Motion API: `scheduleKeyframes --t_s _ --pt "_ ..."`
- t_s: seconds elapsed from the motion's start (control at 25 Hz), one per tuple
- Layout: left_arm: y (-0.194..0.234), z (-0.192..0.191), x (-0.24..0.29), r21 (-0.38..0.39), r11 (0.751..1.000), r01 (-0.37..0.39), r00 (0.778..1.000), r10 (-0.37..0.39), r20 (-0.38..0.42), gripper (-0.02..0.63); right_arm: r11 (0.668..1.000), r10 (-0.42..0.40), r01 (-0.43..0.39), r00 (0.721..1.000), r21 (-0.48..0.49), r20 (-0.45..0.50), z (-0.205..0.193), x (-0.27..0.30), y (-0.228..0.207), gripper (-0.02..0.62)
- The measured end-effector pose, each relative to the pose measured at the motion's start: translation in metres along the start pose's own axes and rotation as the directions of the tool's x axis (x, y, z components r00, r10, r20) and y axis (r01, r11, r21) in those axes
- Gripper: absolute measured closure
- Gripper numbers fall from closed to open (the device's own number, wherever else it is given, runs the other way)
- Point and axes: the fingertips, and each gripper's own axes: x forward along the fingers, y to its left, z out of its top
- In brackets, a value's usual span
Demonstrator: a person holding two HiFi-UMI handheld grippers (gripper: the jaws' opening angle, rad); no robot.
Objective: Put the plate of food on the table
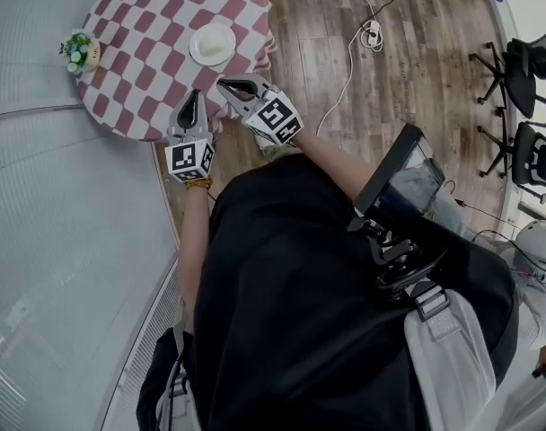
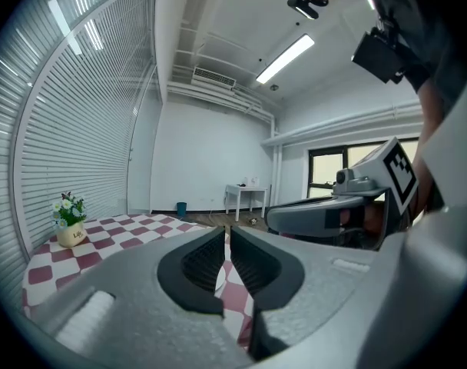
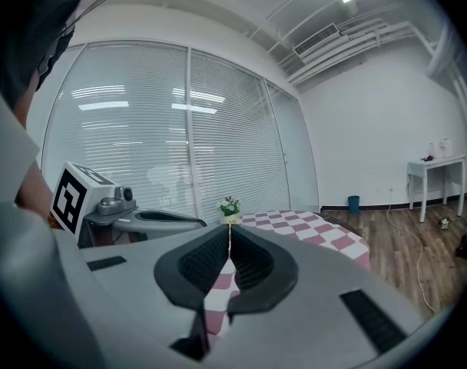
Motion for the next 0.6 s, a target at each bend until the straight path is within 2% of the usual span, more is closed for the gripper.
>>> scheduleKeyframes --t_s 0.32,0.6 --pt "-0.007 -0.009 0.004 0.002 1.000 0.021 1.000 -0.021 -0.016 0.598 1.000 -0.025 0.025 0.999 0.007 -0.027 -0.009 -0.004 -0.009 0.581" --pt "-0.012 -0.029 0.001 -0.008 0.999 0.034 0.998 -0.034 -0.052 0.598 0.999 -0.045 0.043 0.996 -0.025 -0.080 -0.028 -0.005 -0.014 0.586"
